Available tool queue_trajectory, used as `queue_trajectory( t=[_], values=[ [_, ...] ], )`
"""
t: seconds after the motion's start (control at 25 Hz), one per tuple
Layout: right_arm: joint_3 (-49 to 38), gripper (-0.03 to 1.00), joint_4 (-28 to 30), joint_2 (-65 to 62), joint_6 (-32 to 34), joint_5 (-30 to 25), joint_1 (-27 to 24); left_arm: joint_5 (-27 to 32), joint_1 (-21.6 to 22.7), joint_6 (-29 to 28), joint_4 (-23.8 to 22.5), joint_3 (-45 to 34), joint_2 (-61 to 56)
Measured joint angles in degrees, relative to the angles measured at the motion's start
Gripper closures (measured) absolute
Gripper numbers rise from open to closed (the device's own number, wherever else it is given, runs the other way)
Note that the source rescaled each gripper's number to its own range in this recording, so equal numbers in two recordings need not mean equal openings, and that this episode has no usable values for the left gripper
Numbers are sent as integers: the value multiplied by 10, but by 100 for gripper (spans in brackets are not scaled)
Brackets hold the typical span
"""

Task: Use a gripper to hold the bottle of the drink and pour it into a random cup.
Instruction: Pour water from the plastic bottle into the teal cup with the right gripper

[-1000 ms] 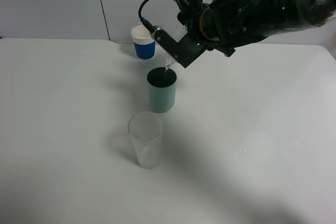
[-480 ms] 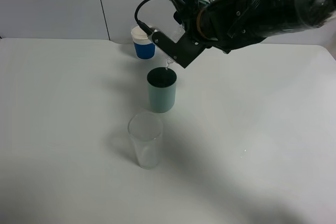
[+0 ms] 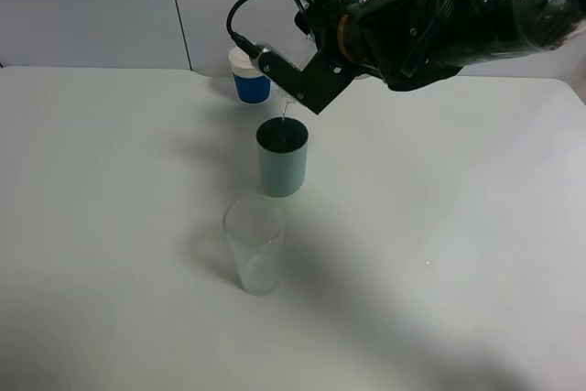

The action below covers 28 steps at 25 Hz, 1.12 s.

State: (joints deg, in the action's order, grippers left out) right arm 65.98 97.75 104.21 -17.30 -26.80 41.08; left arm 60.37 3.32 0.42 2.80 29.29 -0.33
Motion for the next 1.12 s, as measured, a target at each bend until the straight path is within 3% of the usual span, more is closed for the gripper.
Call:
queue_trajectory(
  t=[0.52, 1.12],
  values=[
    [6, 97, 0, 0, 7, -3, 0, 0, 0, 0, -1, 0, 0],
    [15, 97, 0, 0, -71, 32, 7, 0, 0, 0, -1, 0, 0]
  ],
)
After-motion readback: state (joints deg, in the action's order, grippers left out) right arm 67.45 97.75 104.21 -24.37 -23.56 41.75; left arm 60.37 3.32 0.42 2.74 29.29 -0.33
